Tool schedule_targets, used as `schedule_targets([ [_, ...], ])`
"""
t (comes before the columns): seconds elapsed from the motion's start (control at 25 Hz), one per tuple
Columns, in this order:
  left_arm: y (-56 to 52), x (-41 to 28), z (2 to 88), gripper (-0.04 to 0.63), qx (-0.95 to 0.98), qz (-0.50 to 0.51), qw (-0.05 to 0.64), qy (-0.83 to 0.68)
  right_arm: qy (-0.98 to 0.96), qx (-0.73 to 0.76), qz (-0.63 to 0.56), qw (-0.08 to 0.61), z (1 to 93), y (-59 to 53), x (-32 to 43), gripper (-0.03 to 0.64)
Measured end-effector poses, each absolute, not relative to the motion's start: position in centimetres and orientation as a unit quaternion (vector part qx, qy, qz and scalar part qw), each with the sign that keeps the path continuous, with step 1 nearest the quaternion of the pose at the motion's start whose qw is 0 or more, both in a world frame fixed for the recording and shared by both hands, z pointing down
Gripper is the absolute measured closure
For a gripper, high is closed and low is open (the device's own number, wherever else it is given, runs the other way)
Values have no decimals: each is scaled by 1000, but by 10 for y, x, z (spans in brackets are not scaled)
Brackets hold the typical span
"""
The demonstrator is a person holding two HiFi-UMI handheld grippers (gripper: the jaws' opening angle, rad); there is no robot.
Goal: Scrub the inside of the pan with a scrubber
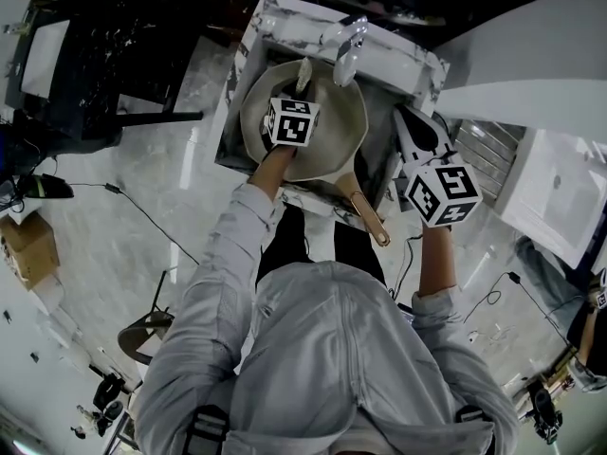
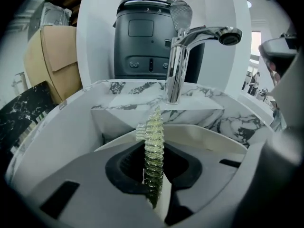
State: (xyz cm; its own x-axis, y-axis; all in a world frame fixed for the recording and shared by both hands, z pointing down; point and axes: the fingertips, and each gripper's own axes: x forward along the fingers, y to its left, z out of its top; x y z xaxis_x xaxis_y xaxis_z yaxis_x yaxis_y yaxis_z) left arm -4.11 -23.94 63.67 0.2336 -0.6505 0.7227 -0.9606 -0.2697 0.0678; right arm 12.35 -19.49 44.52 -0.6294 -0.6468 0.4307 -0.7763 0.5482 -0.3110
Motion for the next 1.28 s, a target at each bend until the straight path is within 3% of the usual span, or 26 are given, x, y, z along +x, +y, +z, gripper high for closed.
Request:
schedule_targets([
  [0.36,-244,-13,652,523,772,296,262,-498,-863,412,277,91,435,-198,127,581],
  [1.28,-225,65,672,523,814,299,301,-398,-842,457,267,103,429,-176,158,581],
])
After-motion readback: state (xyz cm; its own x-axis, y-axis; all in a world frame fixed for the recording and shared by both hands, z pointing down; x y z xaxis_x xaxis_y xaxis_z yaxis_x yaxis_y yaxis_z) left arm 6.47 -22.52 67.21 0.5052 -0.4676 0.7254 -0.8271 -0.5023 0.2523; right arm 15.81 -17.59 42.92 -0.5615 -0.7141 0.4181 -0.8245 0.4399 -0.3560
